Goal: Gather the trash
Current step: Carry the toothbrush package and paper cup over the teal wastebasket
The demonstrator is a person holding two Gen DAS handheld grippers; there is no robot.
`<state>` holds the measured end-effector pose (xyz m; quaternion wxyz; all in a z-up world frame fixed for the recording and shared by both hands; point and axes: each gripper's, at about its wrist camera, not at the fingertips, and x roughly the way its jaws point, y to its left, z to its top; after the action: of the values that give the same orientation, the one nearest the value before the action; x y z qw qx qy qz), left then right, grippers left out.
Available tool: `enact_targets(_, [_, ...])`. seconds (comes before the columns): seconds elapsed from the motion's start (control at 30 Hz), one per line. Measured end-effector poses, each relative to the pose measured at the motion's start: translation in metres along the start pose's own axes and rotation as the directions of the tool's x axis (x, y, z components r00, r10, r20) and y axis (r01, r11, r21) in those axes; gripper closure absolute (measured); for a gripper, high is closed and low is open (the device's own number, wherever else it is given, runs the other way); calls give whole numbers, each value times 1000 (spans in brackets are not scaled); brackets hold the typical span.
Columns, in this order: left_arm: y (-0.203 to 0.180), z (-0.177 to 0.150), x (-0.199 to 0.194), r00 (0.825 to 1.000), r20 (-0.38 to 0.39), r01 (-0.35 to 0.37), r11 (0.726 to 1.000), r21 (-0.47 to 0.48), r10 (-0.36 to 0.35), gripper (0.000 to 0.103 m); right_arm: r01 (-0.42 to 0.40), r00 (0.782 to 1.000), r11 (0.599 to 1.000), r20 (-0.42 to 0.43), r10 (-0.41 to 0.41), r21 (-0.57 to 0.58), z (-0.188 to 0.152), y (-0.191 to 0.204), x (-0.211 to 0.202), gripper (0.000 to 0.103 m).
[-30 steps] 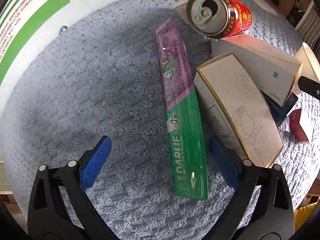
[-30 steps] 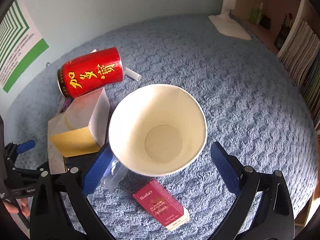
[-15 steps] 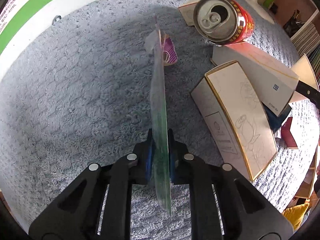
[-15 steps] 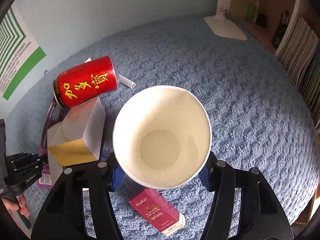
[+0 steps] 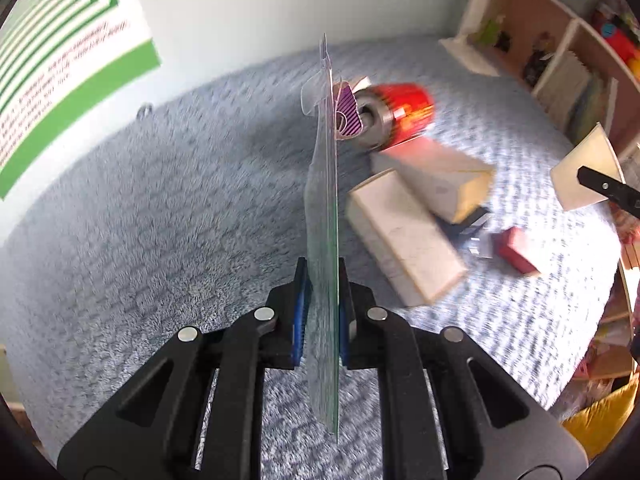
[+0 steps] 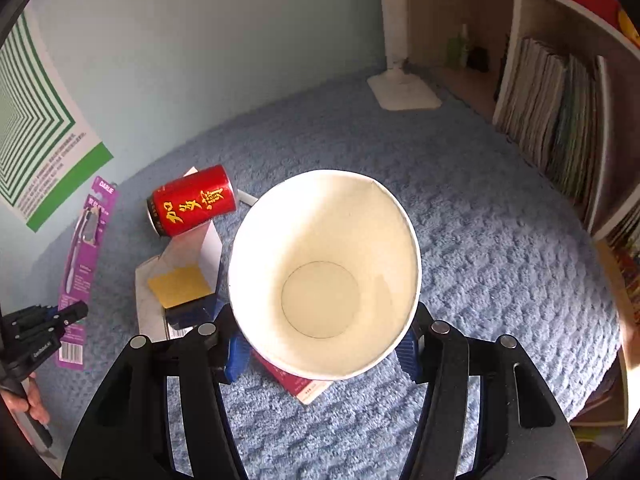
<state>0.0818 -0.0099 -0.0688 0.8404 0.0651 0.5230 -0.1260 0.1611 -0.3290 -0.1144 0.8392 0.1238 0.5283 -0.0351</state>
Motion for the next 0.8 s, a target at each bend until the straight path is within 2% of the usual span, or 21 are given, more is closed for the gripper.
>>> enact_targets(0.13, [-30, -2, -20, 998, 36, 40, 994, 105, -44, 92, 54, 998, 997, 18, -55, 51, -26, -22, -34, 45])
enact_targets(0.27, [-63, -6, -33, 993, 41, 101, 975, 200, -111, 92, 116, 993, 985, 19, -119, 124, -60, -46, -63, 45])
enact_targets(0.37, [-88, -14, -38, 985, 26, 155, 945, 286, -170, 92, 168, 985, 967, 14, -174, 190, -92, -63, -87, 45])
enact_targets(0.43, [-114, -24, -43, 978, 8, 192, 916, 353, -209, 92, 209, 976, 947, 5, -217, 245, -118, -75, -104, 45])
enact_targets(0.57, [-160, -50, -48, 956, -54, 276, 825, 492, -288, 92, 281, 956, 890, -28, -291, 358, -178, -95, -138, 45])
enact_targets(0.67, [-203, -80, -49, 934, -131, 344, 735, 584, -333, 92, 324, 942, 838, -71, -327, 439, -228, -109, -161, 44])
enact_targets(0.8, [-254, -126, -51, 907, -240, 413, 619, 668, -346, 92, 348, 934, 775, -130, -332, 528, -290, -128, -180, 44])
